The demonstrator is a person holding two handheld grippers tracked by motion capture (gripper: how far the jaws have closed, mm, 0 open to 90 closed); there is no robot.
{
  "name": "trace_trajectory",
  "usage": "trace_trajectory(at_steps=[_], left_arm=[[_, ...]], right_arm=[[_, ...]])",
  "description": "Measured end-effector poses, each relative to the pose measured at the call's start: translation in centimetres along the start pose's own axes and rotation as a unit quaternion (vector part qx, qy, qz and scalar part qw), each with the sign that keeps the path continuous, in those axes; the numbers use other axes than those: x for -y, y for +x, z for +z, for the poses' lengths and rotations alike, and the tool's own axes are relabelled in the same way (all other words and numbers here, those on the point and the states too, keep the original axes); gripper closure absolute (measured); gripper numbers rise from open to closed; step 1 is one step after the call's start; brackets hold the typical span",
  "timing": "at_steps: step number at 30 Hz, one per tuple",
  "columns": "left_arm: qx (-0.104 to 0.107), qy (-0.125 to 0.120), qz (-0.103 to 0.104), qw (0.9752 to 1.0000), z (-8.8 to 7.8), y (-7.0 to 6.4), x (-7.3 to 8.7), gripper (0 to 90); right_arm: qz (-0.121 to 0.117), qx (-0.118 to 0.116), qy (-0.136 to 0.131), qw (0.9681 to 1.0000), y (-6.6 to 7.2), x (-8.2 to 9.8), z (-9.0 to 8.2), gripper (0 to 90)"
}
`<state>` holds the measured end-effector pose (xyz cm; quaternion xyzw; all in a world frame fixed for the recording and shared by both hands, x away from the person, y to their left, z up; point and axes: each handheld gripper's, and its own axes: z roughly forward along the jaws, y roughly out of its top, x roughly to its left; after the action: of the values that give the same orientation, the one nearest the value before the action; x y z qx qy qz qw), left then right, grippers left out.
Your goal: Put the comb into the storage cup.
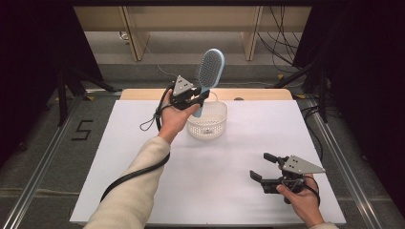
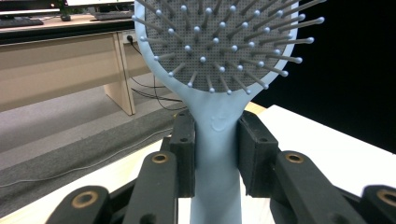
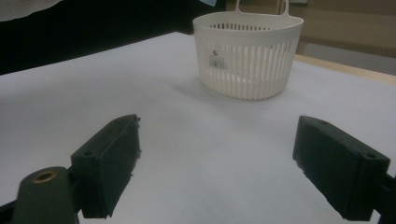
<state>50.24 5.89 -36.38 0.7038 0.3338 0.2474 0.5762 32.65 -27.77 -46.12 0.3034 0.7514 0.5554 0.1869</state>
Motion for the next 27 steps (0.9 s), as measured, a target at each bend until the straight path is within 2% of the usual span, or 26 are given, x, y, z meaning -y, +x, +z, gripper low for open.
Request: trace_trajectory(at_steps=[27], left_arm=[[0.006,0.001,-0.005,1.0000,0.69,0.14,0.63,69.7]], right_arm=[[0.000,-0.001,-0.001,1.0000,0.02,0.00,0.02,15.5]])
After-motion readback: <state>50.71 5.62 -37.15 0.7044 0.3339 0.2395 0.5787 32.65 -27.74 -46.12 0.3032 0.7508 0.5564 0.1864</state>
